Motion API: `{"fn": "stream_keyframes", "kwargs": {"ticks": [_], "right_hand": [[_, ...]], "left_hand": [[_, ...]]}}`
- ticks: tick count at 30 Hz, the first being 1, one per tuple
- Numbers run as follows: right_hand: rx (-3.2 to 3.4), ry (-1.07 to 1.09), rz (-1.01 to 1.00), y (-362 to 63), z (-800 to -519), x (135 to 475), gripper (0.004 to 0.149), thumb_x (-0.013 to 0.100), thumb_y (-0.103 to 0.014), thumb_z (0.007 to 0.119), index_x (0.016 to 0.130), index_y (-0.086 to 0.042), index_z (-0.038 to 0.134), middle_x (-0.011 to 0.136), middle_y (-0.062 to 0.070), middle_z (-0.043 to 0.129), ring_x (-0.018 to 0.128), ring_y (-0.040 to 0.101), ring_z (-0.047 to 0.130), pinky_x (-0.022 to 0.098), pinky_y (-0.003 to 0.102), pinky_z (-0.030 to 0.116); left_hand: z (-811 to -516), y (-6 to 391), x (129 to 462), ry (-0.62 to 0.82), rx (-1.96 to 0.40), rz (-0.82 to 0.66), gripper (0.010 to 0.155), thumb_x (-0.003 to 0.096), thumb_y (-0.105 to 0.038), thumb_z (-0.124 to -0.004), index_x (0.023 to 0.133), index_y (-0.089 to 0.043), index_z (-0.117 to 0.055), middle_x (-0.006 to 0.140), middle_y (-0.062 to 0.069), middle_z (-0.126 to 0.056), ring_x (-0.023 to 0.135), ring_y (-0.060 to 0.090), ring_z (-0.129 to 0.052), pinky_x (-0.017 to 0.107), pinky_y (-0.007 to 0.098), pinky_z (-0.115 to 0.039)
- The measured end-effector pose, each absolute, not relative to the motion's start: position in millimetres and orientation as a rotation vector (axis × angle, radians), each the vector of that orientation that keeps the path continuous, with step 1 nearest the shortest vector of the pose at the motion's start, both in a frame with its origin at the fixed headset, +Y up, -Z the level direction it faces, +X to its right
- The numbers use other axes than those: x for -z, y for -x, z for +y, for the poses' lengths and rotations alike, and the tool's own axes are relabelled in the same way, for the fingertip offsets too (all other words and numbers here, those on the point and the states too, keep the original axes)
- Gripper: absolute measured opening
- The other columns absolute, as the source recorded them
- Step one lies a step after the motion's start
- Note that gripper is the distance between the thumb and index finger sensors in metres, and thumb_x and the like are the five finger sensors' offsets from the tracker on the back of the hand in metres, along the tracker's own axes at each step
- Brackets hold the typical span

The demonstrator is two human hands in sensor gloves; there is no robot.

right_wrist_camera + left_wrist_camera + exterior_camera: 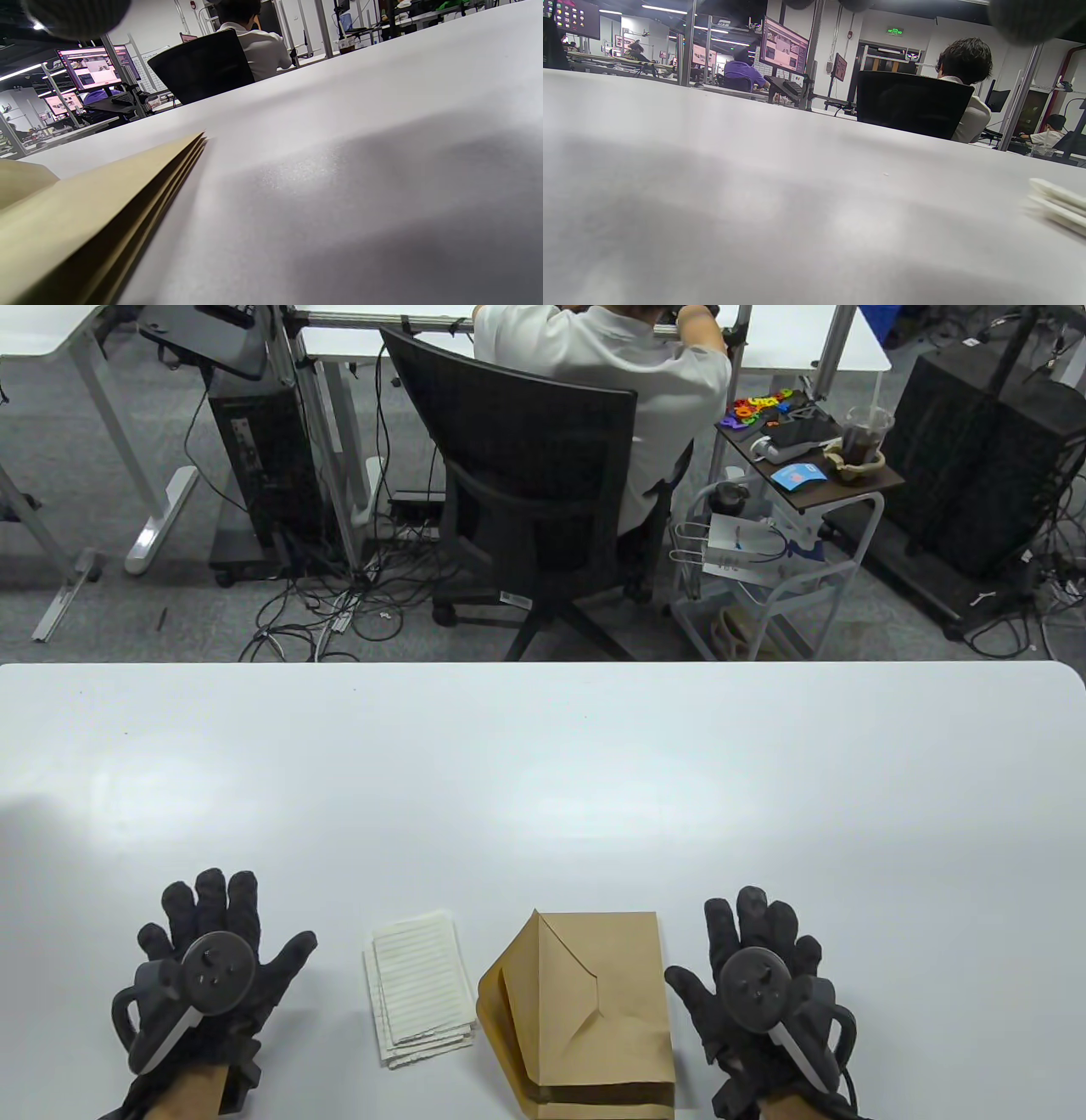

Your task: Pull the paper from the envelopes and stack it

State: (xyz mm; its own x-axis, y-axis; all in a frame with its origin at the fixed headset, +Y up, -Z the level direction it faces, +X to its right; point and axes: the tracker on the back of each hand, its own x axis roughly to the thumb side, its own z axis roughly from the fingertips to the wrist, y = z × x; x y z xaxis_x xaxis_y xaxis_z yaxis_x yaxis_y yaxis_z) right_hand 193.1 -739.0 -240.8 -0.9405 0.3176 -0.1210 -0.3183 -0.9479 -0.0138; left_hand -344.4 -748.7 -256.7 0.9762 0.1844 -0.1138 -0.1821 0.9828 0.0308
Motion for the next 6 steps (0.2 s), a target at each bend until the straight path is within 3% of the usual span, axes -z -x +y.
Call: {"fn": "stream_keyframes", "kwargs": {"ticks": [6], "right_hand": [[-2.809, 0.170, 0.026, -192.5, -740.2, 241.3, 0.085, 0.036, -0.065, 0.069, 0.109, -0.036, 0.036, 0.119, -0.004, 0.017, 0.110, 0.036, 0.014, 0.075, 0.062, 0.017]], "left_hand": [[-748.8, 344.9, 256.5, -0.019, -0.195, 0.115, 0.101, 0.0471, -0.080, -0.067, 0.121, -0.021, -0.032, 0.125, 0.013, -0.030, 0.116, 0.053, -0.026, 0.073, 0.077, -0.028]]}}
